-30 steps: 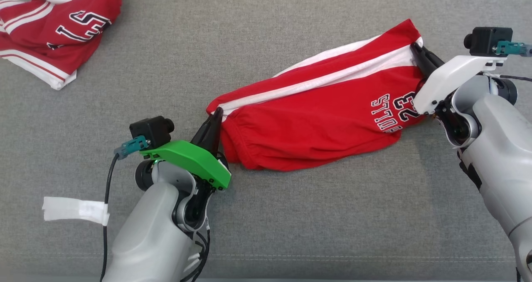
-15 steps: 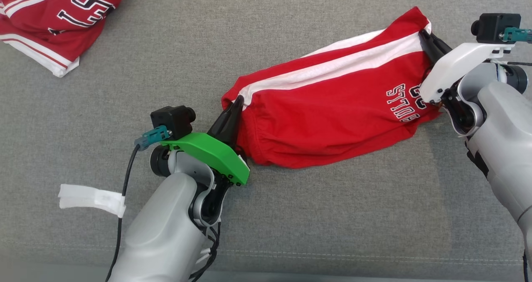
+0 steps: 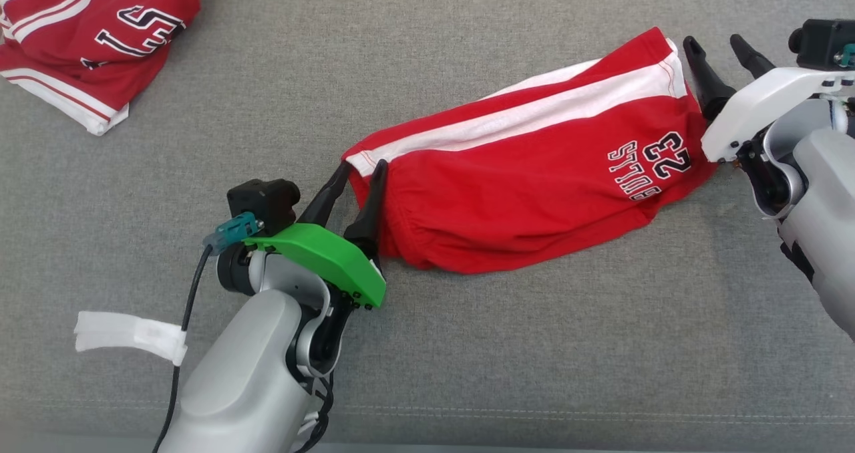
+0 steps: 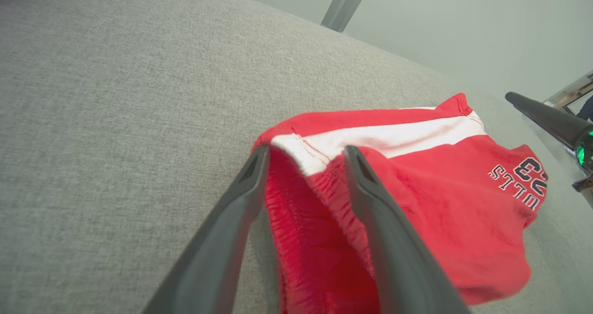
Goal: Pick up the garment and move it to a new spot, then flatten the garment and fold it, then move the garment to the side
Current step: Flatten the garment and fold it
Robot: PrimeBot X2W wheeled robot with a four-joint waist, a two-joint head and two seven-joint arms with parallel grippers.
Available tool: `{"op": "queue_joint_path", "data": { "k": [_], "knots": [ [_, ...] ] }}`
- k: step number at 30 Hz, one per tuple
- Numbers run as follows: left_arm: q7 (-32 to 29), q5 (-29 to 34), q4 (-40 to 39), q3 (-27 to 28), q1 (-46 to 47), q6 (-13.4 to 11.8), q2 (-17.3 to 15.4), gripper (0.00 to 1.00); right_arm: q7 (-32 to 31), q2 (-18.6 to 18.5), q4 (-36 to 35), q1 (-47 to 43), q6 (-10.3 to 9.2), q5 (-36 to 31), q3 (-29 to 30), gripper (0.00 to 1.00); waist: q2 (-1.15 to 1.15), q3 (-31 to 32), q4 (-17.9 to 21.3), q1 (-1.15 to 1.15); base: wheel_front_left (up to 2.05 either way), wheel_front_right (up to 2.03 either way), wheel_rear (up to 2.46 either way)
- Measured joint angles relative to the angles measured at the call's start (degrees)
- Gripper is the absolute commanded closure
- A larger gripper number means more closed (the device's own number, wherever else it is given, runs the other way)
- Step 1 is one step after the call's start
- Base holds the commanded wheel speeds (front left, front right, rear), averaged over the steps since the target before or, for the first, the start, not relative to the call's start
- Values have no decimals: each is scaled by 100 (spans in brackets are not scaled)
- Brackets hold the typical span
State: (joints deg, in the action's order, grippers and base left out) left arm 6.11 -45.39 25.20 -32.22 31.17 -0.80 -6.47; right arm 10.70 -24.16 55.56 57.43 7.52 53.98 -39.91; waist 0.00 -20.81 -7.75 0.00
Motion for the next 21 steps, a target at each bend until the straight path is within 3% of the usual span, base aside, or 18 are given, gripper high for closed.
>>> {"op": "queue_joint_path", "data": {
  "k": [12, 21],
  "knots": [
    [-125, -135, -1227, 114, -1096, -490, -415, 0, 431, -622, -857, -587, 0, 235, 82, 0, 0, 428, 186, 0, 0, 0, 0],
    [-370, -407, -1355, 138, -1407, -786, -308, 0, 437, -755, -2101, -1798, 0, -401, 1372, 0, 0, 726, 448, 0, 0, 0, 0]
  ]
}}
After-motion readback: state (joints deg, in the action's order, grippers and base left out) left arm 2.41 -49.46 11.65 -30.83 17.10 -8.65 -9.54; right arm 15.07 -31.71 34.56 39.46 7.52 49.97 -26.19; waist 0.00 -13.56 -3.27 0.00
